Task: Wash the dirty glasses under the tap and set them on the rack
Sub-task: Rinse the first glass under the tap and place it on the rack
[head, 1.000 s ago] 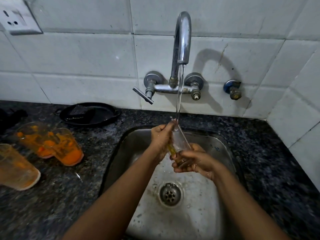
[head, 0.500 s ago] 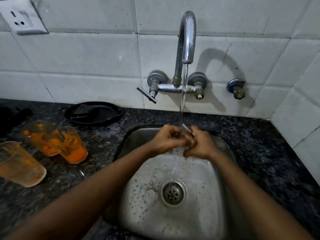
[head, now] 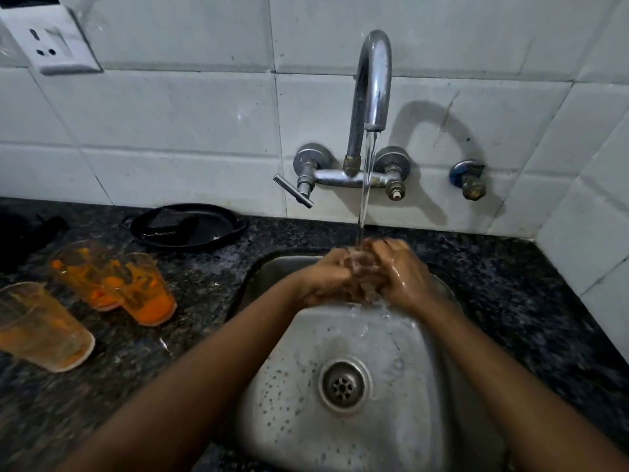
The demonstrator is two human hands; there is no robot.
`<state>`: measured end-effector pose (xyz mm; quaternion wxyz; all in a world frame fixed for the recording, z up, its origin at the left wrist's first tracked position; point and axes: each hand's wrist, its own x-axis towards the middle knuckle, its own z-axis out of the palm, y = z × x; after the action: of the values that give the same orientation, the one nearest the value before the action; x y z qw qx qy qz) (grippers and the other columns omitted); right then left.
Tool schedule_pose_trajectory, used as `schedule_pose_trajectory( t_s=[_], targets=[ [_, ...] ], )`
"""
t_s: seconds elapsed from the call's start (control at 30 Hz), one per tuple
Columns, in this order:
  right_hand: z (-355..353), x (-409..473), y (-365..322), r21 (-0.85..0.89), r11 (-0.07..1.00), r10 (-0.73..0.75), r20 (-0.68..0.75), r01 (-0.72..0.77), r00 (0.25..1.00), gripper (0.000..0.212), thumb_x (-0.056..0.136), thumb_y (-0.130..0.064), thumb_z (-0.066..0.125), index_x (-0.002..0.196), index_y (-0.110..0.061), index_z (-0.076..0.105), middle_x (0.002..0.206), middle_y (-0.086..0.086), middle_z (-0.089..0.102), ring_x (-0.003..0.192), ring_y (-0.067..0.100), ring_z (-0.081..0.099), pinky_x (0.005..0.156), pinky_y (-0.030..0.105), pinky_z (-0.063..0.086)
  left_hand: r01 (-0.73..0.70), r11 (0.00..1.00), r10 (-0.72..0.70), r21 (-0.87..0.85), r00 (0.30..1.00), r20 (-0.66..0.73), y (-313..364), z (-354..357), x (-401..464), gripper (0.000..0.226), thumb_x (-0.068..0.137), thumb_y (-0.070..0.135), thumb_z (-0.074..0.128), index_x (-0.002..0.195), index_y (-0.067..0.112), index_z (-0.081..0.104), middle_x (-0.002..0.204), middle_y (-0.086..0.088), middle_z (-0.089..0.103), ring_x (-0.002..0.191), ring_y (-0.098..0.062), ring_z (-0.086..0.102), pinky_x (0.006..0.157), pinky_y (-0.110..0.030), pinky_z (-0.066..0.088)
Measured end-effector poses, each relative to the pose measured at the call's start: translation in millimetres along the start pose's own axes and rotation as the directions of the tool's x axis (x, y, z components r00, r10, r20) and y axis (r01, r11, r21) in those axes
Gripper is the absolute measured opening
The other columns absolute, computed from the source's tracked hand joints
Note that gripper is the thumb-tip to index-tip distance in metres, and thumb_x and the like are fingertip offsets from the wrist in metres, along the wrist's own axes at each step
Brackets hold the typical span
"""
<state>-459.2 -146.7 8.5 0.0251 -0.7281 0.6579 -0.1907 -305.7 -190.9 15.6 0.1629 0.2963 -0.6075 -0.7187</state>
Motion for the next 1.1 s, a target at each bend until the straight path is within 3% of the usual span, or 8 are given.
schedule_pose_trajectory(
  t_s=[0.23, 0.5, 0.63, 0.73, 0.83, 0.9, 1.0, 1.1],
  targets=[
    [-24, 1, 0, -0.562, 0.818, -0.164, -0.025, 0.122, 0.986, 0.061, 0.054, -0.020, 0.086, 0.109, -0.018, 0.061, 0.109, 0.011, 0.064, 0.102, 0.029, 0.060, 0.073, 0.041, 0.050, 0.016, 0.913, -0.146, -0.407, 0.946, -0.291, -31, 4, -8, 0.037, 0.079, -0.008, 0.059, 0.110, 0.012, 0.065, 0.108, -0.013, 0.067, 0.091, -0.022, 0.064, 0.076, -0.033, 0.055],
    [-23, 1, -4, -0.471, 0.881, -0.045, 0.007, 0.043, 0.999, 0.067, 0.068, -0.029, 0.076, 0.126, -0.019, 0.045, 0.124, 0.011, 0.052, 0.116, 0.029, 0.047, 0.087, 0.042, 0.043, -0.126, 0.819, -0.038, -0.560, 0.962, -0.272, -13, 24, -20, 0.054, 0.077, -0.022, 0.041, 0.111, 0.017, 0.058, 0.111, -0.005, 0.066, 0.097, -0.018, 0.066, 0.091, -0.048, 0.051],
    [-16, 3, -3, -0.238, 0.970, -0.032, 0.034, 0.039, 0.999, 0.065, 0.074, -0.014, 0.070, 0.132, -0.014, 0.040, 0.129, 0.013, 0.048, 0.121, 0.030, 0.042, 0.088, 0.042, 0.045, -0.097, 0.995, 0.100, 0.033, 0.988, -0.117, -9, 32, -18, 0.071, 0.073, -0.019, 0.048, 0.133, 0.019, 0.039, 0.131, -0.006, 0.052, 0.118, -0.025, 0.054, 0.095, -0.047, 0.048],
    [-14, 2, -2, -0.205, 0.948, -0.230, 0.083, 0.242, 0.970, 0.067, 0.056, -0.004, 0.081, 0.118, -0.008, 0.055, 0.111, 0.018, 0.060, 0.102, 0.036, 0.058, 0.072, 0.041, 0.054, -0.165, 0.261, 0.230, 0.951, 0.968, 0.104, -5, 23, -16, 0.066, 0.082, -0.011, 0.048, 0.141, 0.015, 0.033, 0.146, -0.011, 0.036, 0.134, -0.027, 0.035, 0.106, -0.038, 0.039],
    [-10, 1, 1, -0.187, 0.938, -0.284, 0.063, 0.291, 0.957, 0.066, 0.055, -0.007, 0.082, 0.115, -0.010, 0.055, 0.110, 0.018, 0.061, 0.099, 0.034, 0.059, 0.074, 0.042, 0.056, -0.072, -0.219, 0.176, 0.973, 0.978, 0.112, -6, 26, -15, 0.076, 0.087, 0.002, 0.051, 0.148, 0.024, 0.011, 0.158, -0.004, 0.007, 0.146, -0.026, 0.005, 0.115, -0.059, 0.014],
    [-5, -1, 4, -0.123, 0.962, -0.240, 0.045, 0.243, 0.970, 0.069, 0.055, -0.005, 0.081, 0.117, -0.010, 0.052, 0.113, 0.019, 0.059, 0.103, 0.036, 0.057, 0.077, 0.044, 0.055, -0.023, -0.103, 0.128, 0.994, 0.991, 0.037, -6, 31, -11, 0.078, 0.086, 0.002, 0.052, 0.147, 0.027, 0.012, 0.158, -0.003, 0.008, 0.145, -0.024, 0.006, 0.114, -0.060, 0.011],
    [2, -3, 6, -0.024, 0.992, -0.123, 0.027, 0.124, 0.992, 0.072, 0.060, -0.012, 0.081, 0.124, -0.012, 0.048, 0.119, 0.015, 0.055, 0.110, 0.035, 0.052, 0.083, 0.047, 0.052, 0.037, 0.822, -0.058, 0.569, 0.998, 0.018, 3, 23, -8, 0.067, 0.074, -0.014, 0.055, 0.133, 0.015, 0.043, 0.140, -0.013, 0.043, 0.130, -0.029, 0.041, 0.104, -0.039, 0.041],
    [1, -7, 4, 0.070, 0.997, 0.023, 0.015, -0.024, 1.000, 0.070, 0.064, -0.025, 0.079, 0.124, -0.018, 0.044, 0.118, 0.012, 0.055, 0.108, 0.033, 0.053, 0.087, 0.044, 0.049, 0.001, 0.997, -0.001, 0.082, 1.000, -0.007, 6, 7, -5, 0.041, 0.077, -0.003, 0.060, 0.117, 0.007, 0.060, 0.122, -0.020, 0.061, 0.115, -0.035, 0.057, 0.099, -0.046, 0.047]
  ],
)
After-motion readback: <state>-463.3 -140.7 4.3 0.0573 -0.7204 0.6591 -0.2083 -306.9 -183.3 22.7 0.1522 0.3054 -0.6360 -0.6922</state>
